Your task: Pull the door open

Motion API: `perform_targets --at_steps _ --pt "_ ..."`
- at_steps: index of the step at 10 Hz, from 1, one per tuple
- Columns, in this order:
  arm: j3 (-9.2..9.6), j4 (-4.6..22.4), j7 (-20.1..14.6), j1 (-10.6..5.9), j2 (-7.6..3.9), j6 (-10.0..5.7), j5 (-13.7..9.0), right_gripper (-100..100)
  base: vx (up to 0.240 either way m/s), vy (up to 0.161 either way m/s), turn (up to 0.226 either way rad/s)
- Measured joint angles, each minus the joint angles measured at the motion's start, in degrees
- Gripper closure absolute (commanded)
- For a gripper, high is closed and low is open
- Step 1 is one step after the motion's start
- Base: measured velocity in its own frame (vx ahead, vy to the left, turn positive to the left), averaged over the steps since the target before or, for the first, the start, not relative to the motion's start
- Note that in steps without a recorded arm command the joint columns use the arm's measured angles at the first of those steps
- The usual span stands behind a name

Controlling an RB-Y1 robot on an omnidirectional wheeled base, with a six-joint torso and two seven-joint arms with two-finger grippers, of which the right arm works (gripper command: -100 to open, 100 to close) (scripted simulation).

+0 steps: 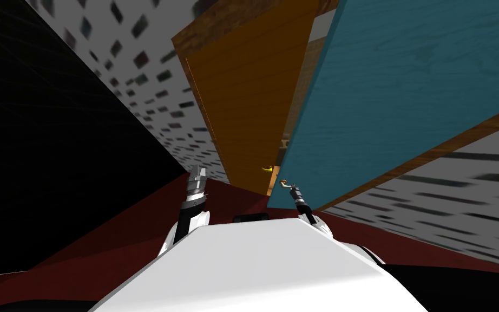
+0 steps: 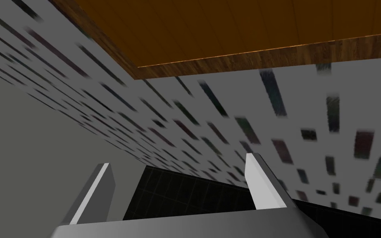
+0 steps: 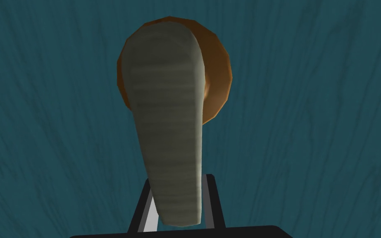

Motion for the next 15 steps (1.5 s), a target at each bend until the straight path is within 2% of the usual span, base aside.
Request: perform_targets --at_steps 2,3,5,7,8,9,10,11,13,15 --pt "0.57 -0.9 -1.2 1.08 -0.91 -1.09 0.7 100 -0.192 -0.06 0.109" --pt "1.01 -0.5 -1.8 1.05 -1.28 -1.82 1.1 100 -0.19 -0.013 0.11" --pt "1.92 0.8 -3.3 1.97 -2.2 -4.52 2.1 100 -0.205 -0.065 0.119" --pt "2.97 0.9 -4.7 3.06 -2.84 -6.4 3.1 100 -0.198 -0.046 0.103" --pt "3.43 -0.3 -5.5 3.94 -3.14 -6.54 3.6 100 -0.221 -0.026 0.088" --pt "3.83 -2.7 -6.2 5.6 -3.15 -6.36 4.0 100 -0.135 -0.03 0.029" --pt "4.03 -0.4 -6.4 4.82 -3.33 -7.66 4.2 100 -0.044 -0.021 -0.021" --pt "4.01 0.1 -6.3 4.88 -3.39 -7.94 4.2 100 -0.144 -0.073 0.191" --pt "3.76 0.6 -6.7 5.64 -3.97 -9.5 4.5 100 -0.197 -0.066 0.203" --pt "3.75 -0.1 -7.4 6.88 -4.47 -10.58 4.8 100 -0.136 -0.04 0.087"
